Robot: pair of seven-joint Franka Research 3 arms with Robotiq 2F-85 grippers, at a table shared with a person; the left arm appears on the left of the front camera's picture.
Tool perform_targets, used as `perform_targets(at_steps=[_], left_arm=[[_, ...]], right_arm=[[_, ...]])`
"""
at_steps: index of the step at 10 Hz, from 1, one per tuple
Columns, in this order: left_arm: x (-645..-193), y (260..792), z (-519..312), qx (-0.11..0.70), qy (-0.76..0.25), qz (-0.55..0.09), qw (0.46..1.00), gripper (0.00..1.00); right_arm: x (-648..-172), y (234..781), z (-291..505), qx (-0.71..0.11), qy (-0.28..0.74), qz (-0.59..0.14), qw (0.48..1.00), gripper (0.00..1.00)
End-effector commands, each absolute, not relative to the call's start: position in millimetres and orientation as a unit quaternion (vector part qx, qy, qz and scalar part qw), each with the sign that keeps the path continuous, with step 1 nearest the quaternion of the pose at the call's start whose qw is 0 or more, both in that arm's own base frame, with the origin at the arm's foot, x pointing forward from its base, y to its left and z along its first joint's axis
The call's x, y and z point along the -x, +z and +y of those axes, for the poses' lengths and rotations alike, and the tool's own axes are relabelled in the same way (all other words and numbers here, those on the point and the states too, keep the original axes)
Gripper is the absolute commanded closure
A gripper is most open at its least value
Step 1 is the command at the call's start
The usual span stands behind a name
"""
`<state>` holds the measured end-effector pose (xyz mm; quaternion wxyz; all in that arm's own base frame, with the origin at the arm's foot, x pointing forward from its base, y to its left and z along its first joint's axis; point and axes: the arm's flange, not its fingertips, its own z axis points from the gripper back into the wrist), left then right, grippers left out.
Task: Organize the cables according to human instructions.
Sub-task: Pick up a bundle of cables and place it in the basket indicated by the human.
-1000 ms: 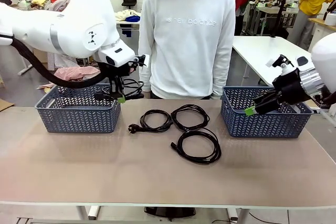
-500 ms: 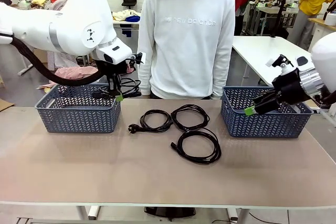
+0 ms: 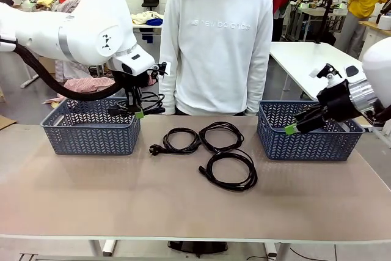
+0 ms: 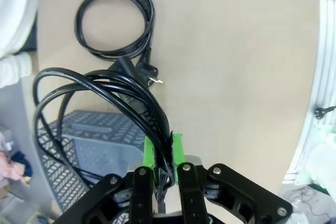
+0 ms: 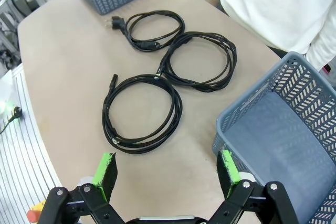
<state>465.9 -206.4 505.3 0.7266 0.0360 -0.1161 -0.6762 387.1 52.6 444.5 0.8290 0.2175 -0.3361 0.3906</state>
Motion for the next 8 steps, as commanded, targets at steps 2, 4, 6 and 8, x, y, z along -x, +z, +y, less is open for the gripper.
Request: perform_targets(at_steps=[2, 4, 6, 8], left_arm=[[-490, 496, -175, -0.058, -0.663, -0.123, 0.736, 0.85], [-504, 486, -149, -0.062, -0.652, -0.118, 0.747, 0.85], [-519, 476, -124, -0.056, -0.657, -0.123, 0.741, 0.85], [-532, 474, -103, -0.056, -0.666, -0.128, 0.732, 0.85]], right_arm=[[-394, 441, 52, -0.218, 0.402, -0.35, 0.818, 0.0], [-394, 441, 52, -0.218, 0.402, -0.35, 0.818, 0.0], [-394, 441, 52, -0.218, 0.402, -0.35, 0.818, 0.0], [-394, 441, 52, -0.218, 0.402, -0.35, 0.818, 0.0]])
